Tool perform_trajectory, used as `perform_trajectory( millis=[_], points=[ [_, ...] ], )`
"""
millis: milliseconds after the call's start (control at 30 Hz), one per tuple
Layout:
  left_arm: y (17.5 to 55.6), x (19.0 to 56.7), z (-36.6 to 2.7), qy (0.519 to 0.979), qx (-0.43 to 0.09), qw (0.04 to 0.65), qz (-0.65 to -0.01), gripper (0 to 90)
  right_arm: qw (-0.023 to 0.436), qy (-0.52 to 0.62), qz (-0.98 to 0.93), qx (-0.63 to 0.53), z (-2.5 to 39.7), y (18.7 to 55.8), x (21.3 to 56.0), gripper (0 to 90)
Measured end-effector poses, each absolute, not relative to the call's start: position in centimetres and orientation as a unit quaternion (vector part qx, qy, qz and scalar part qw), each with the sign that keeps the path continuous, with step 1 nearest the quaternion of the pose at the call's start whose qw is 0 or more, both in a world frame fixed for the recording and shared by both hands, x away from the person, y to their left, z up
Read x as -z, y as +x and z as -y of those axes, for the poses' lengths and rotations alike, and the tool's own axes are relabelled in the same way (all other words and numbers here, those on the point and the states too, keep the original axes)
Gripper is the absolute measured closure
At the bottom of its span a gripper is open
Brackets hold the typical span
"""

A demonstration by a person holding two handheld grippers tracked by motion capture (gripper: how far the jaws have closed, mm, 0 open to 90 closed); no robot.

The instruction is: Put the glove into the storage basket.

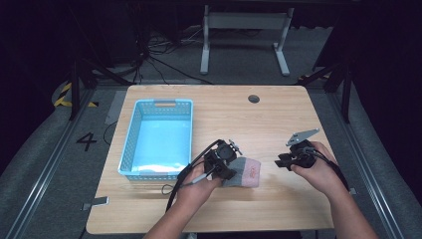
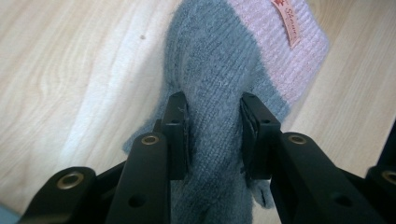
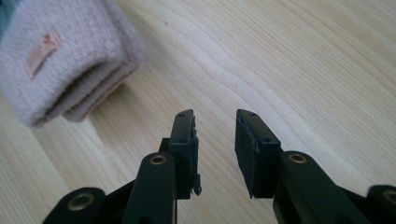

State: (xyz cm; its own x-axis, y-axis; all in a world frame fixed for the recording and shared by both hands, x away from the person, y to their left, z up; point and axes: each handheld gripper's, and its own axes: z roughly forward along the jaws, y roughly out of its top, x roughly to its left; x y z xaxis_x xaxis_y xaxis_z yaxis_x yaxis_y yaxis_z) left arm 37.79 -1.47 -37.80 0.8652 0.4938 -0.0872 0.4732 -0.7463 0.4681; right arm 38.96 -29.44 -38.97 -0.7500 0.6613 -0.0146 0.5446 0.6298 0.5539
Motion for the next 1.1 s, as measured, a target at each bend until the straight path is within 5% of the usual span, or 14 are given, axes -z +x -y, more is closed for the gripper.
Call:
perform_trajectory(
  millis=[1100],
  points=[
    [40.0, 29.9, -6.6, 0.908, -0.067, 0.292, -0.293, 67.1, 0.100, 0.342, -0.897, -0.263, 29.2, 39.5, 39.8, 69.1]
  ],
)
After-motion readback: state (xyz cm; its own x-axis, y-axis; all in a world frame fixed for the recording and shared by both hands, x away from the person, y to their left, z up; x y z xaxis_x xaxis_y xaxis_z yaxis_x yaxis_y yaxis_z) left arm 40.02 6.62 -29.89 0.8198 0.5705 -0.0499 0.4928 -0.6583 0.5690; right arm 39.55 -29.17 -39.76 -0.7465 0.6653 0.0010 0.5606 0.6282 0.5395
